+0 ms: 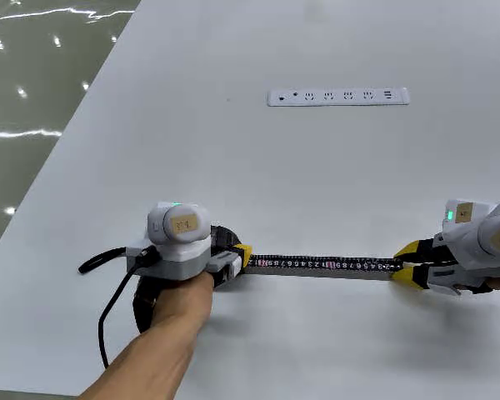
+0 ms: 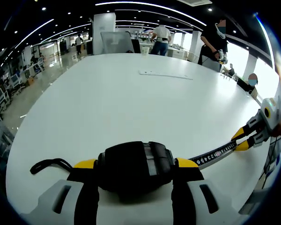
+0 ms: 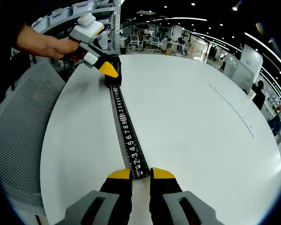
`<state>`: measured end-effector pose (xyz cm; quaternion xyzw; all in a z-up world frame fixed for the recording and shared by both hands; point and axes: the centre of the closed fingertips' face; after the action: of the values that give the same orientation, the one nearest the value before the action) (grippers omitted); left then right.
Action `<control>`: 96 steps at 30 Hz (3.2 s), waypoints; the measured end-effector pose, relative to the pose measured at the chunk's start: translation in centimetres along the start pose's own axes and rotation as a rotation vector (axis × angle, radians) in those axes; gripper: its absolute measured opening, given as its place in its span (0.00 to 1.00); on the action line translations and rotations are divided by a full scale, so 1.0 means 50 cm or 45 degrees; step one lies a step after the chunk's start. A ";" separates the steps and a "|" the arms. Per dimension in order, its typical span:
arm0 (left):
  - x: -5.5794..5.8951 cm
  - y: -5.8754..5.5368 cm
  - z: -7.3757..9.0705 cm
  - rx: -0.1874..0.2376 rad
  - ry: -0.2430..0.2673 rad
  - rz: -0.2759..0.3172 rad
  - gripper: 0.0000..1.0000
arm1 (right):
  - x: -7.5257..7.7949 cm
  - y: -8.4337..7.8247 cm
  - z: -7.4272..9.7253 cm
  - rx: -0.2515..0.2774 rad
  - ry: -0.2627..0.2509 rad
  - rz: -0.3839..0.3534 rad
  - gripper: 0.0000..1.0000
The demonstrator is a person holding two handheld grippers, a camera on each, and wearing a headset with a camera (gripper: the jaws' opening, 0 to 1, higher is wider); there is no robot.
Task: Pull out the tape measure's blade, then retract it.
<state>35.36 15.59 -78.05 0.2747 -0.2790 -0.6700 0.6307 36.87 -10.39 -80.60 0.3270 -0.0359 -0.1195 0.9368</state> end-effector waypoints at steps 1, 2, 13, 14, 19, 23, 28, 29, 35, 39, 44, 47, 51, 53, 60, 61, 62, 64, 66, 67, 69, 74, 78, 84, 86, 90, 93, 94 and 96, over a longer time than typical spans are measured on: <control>0.000 0.000 0.000 0.000 0.000 -0.001 0.57 | 0.000 0.000 0.000 -0.001 0.000 0.000 0.10; 0.000 0.000 0.000 -0.002 -0.001 0.000 0.57 | 0.000 0.001 0.000 -0.003 0.000 0.002 0.10; 0.000 0.001 0.002 -0.005 -0.003 0.000 0.58 | -0.012 0.013 -0.003 -0.005 0.008 0.007 0.10; 0.000 0.001 0.002 -0.005 -0.003 -0.001 0.58 | -0.013 0.014 -0.004 -0.006 0.008 0.007 0.10; -0.001 0.001 0.003 -0.009 -0.004 0.000 0.58 | -0.019 0.021 -0.007 -0.005 0.011 0.012 0.10; -0.001 0.002 0.004 -0.006 -0.005 0.000 0.58 | -0.021 0.026 -0.011 -0.003 0.014 0.017 0.10; -0.001 0.002 0.004 -0.008 -0.006 0.001 0.58 | -0.022 0.029 -0.013 -0.001 0.018 0.017 0.10; -0.001 0.002 0.004 -0.008 -0.006 0.001 0.58 | -0.022 0.030 -0.014 0.000 0.019 0.016 0.10; -0.001 0.002 0.003 -0.007 -0.007 -0.001 0.58 | -0.024 0.035 -0.019 0.002 0.023 0.014 0.10; -0.001 0.002 0.002 -0.009 -0.009 0.002 0.58 | -0.025 0.039 -0.023 0.005 0.027 0.015 0.10; -0.001 0.002 0.002 -0.011 -0.009 0.003 0.58 | -0.025 0.041 -0.027 0.005 0.030 0.016 0.10; 0.000 0.002 0.002 -0.012 -0.011 0.005 0.58 | -0.025 0.042 -0.030 0.006 0.031 0.017 0.10; -0.001 0.001 0.001 -0.016 -0.013 0.007 0.58 | -0.026 0.046 -0.034 0.006 0.033 0.017 0.10; -0.003 0.001 -0.002 -0.018 -0.015 0.009 0.58 | -0.028 0.050 -0.036 0.008 0.035 0.018 0.10; -0.007 -0.001 -0.009 -0.024 -0.018 0.013 0.58 | -0.033 0.061 -0.044 0.013 0.043 0.023 0.10; -0.007 -0.001 -0.009 -0.024 -0.018 0.013 0.58 | -0.033 0.062 -0.045 0.013 0.044 0.023 0.10; -0.008 -0.001 -0.009 -0.024 -0.019 0.013 0.58 | -0.034 0.063 -0.045 0.014 0.044 0.024 0.10; -0.008 -0.001 -0.009 -0.024 -0.019 0.013 0.58 | -0.035 0.064 -0.046 0.013 0.046 0.024 0.10; -0.007 -0.001 -0.010 -0.024 -0.019 0.013 0.58 | -0.035 0.063 -0.046 0.012 0.046 0.025 0.10; -0.008 -0.001 -0.011 -0.024 -0.018 0.014 0.58 | -0.035 0.063 -0.046 0.010 0.045 0.025 0.10; -0.008 0.000 -0.012 -0.024 -0.019 0.014 0.58 | -0.036 0.063 -0.046 0.010 0.047 0.023 0.10; -0.006 0.000 -0.013 -0.024 -0.019 0.016 0.58 | -0.037 0.063 -0.046 0.008 0.046 0.025 0.10; -0.004 -0.001 -0.012 -0.025 -0.018 0.017 0.58 | -0.040 0.069 -0.050 0.017 0.052 0.026 0.10; -0.001 0.000 -0.008 -0.027 -0.022 0.021 0.58 | -0.044 0.081 -0.059 0.028 0.061 0.028 0.10; -0.001 0.000 -0.007 -0.027 -0.023 0.023 0.58 | -0.045 0.083 -0.061 0.030 0.063 0.028 0.10; 0.000 0.000 -0.006 -0.028 -0.025 0.027 0.58 | -0.046 0.087 -0.064 0.034 0.066 0.028 0.10; 0.000 0.000 -0.006 -0.030 -0.026 0.027 0.58 | -0.045 0.087 -0.067 0.027 0.064 0.030 0.10; -0.001 0.000 -0.006 -0.030 -0.027 0.028 0.58 | -0.046 0.086 -0.068 0.025 0.065 0.031 0.10; -0.002 0.000 -0.007 -0.030 -0.027 0.027 0.58 | -0.045 0.086 -0.068 0.026 0.065 0.028 0.10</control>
<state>35.61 15.66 -78.32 0.2572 -0.2807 -0.6694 0.6379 36.03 -4.52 -80.57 0.3392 -0.0168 -0.1005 0.9352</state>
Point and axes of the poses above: the centre of the closed fingertips' face, and the gripper's own axes: z roughly backward along the fingers, x roughly to its right, y roughly out of its top, and after that the axes turned 6 degrees about -z, right-handed
